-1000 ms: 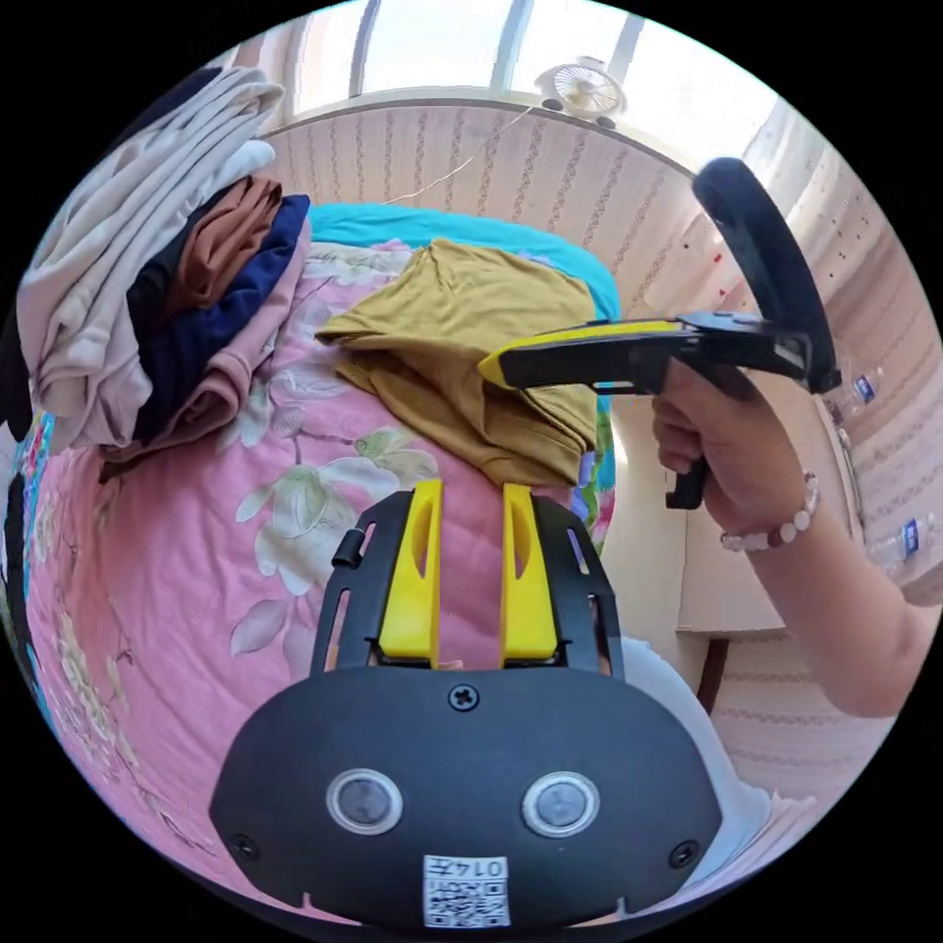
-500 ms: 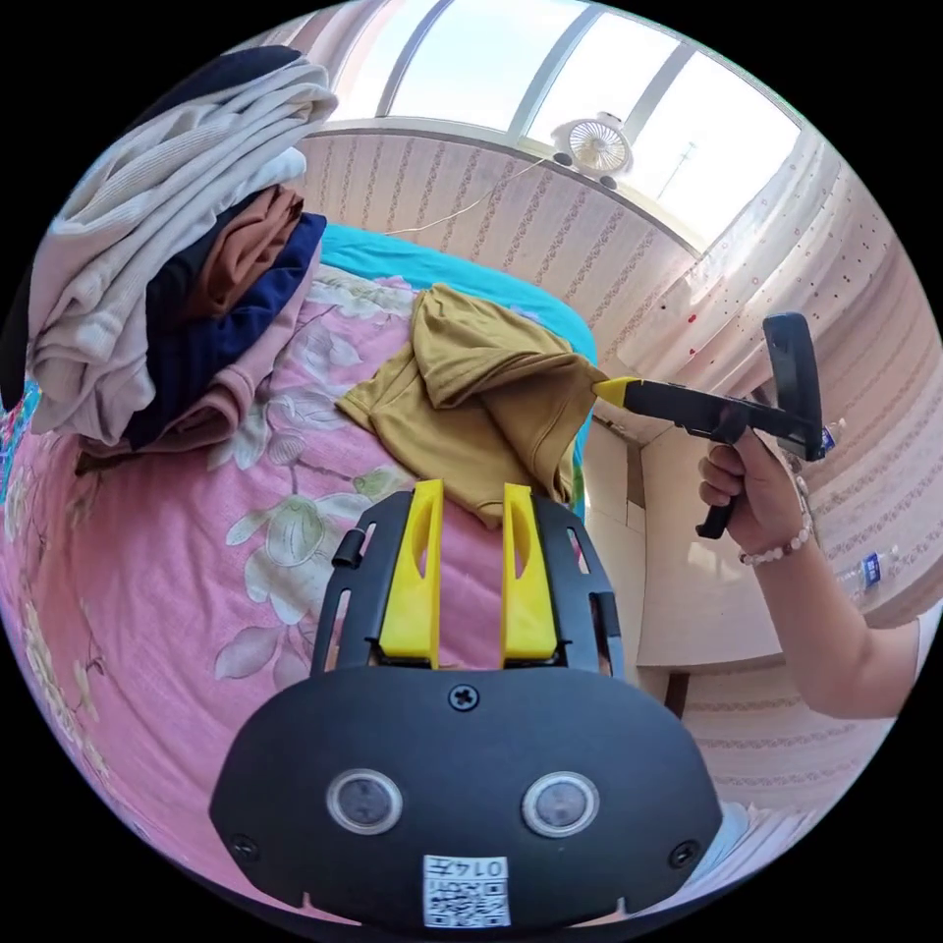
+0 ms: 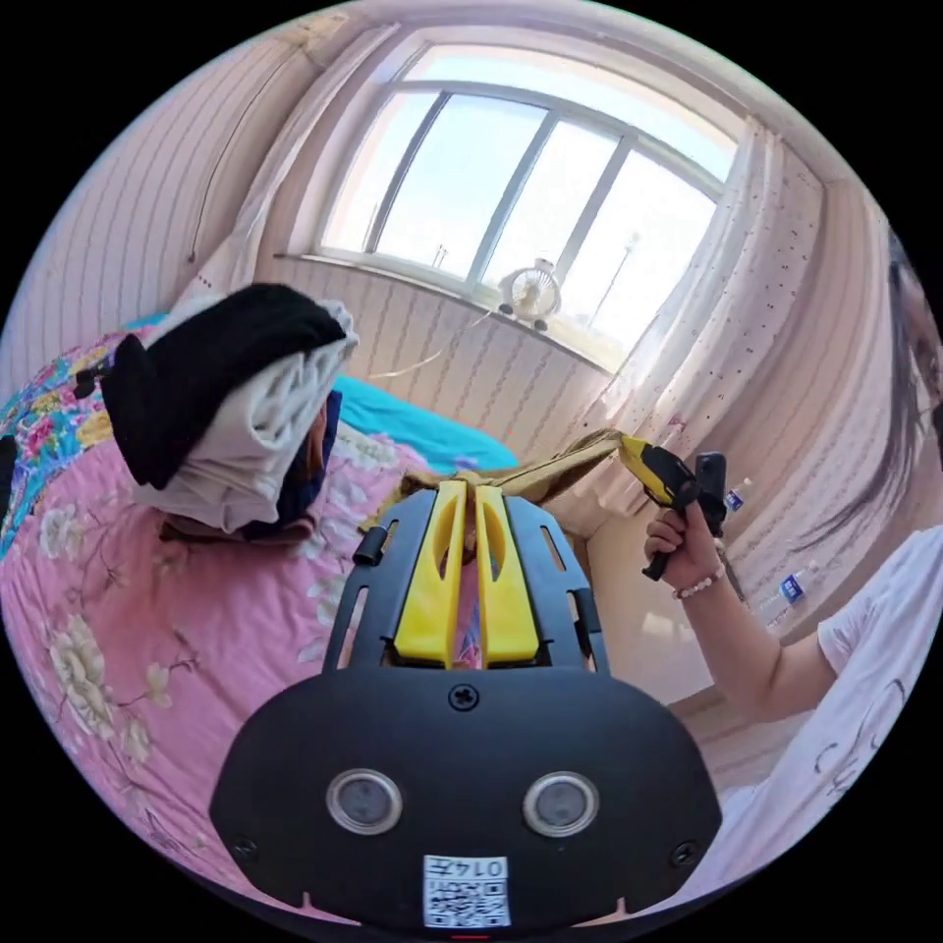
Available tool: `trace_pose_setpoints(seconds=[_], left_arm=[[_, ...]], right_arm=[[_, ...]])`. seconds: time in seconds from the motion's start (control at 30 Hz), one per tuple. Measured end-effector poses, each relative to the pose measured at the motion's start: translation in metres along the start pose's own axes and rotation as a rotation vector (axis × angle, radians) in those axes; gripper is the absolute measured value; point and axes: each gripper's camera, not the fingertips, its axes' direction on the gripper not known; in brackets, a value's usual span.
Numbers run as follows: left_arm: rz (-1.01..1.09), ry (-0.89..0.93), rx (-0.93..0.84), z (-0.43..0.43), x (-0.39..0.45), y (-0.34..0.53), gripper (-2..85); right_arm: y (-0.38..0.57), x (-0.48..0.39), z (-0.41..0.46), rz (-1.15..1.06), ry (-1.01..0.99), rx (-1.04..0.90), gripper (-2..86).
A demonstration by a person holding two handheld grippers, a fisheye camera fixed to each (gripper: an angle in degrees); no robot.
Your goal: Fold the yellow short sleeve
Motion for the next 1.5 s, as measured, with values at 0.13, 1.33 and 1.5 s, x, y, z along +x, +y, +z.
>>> trace_pose_setpoints(seconds=[0.13,1.33,1.5], left_arm=[[0.120,-0.089,0.197,-0.144,0.050,-0.017,-0.9],[-0.473,-1.106,0.077,-0.617,-0.283,-0.098,0.2],[-0.526,-0.997,-0.108,-0.615,-0.289,-0.023,1.4]], right_arm=[[-0.002,-0.119,-0.028,-0.145,-0.184,0.019,0.4],[0.311,-0.491,0.747,-0.511,-0.177,-0.791,0.8],[0.414,-0.411,0.799,-0.471,-0.148,-0.898,1.7]])
